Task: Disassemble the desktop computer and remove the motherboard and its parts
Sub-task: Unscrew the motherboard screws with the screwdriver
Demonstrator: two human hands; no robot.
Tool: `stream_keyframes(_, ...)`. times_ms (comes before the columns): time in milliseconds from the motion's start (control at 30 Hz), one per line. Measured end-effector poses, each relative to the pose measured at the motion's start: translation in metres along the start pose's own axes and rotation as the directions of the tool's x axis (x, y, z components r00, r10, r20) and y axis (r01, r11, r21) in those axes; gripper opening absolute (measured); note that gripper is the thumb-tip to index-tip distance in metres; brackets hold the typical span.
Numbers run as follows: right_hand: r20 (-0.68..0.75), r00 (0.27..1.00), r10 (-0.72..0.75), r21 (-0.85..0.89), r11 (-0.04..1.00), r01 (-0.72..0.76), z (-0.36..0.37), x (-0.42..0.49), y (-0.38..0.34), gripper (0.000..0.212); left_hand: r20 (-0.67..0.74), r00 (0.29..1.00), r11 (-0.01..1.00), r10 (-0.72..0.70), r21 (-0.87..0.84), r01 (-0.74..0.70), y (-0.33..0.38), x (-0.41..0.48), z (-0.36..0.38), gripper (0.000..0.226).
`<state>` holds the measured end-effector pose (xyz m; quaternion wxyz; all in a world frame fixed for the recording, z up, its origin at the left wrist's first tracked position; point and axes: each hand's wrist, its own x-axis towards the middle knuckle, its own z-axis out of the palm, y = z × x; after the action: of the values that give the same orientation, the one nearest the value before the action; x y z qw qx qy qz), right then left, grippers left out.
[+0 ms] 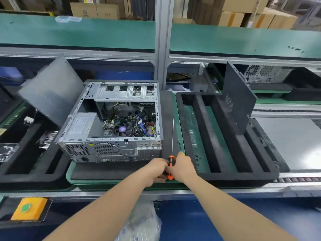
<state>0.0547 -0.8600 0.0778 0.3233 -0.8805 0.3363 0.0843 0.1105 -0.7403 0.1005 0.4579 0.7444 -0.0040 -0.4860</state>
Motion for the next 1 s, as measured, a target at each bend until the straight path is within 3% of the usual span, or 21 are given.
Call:
stream_keyframes(133,-0.049,0.998,0.032,0.204,0.979,-0.022,0.000,0.001,-0.001,0.029,-0.015,0.984,0.968,0.176,0.185,-0.170,0.015,-0.001,0.002,0.040)
stream_keyframes(233,-0.135,0.990,0.029,0.394,0.919,0.026,-0.014,0.000,-0.002,0.036,-0.007,0.947,0.925,0.320,0.220,-0.311,0.033,-0.003,0.004,0.036)
stream_keyframes(333,-0.246,0.969,0.030,0.504,0.858,0.101,-0.036,-0.003,-0.012,0.038,0.026,0.901,0.876,0.432,0.225,-0.427,0.059,-0.016,0.004,0.035)
stream_keyframes(467,-0.367,0.930,0.010,0.619,0.749,0.236,-0.073,-0.008,-0.031,0.026,0.046,0.835,0.794,0.549,0.283,-0.538,0.098,-0.029,-0.010,0.051)
stream_keyframes(533,-0.389,0.920,-0.035,0.665,0.680,0.308,-0.091,-0.008,-0.042,0.025,-0.004,0.787,0.734,0.617,0.363,-0.574,0.110,-0.033,-0.026,0.049)
stream_keyframes(700,-0.402,0.900,-0.165,0.674,0.613,0.413,-0.119,-0.004,-0.074,0.031,-0.290,0.669,0.725,0.685,0.366,-0.584,0.121,-0.032,-0.085,0.044)
stream_keyframes(800,-0.424,0.877,-0.226,0.614,0.641,0.462,-0.125,0.000,-0.095,0.020,-0.388,0.521,0.649,0.760,0.495,-0.578,0.126,-0.030,-0.128,0.054)
stream_keyframes(867,-0.432,0.870,-0.238,0.600,0.644,0.474,-0.128,0.003,-0.114,0.016,-0.387,0.447,0.590,0.806,0.582,-0.560,0.131,-0.030,-0.158,0.070)
stream_keyframes(933,-0.434,0.867,-0.245,0.600,0.638,0.482,-0.129,0.005,-0.134,0.016,-0.332,0.431,0.530,0.839,0.677,-0.510,0.136,-0.028,-0.188,0.076)
stream_keyframes(1000,-0.454,0.853,-0.257,0.613,0.604,0.509,-0.129,0.007,-0.154,0.015,-0.279,0.434,0.478,0.857,0.745,-0.465,0.140,-0.024,-0.216,0.069)
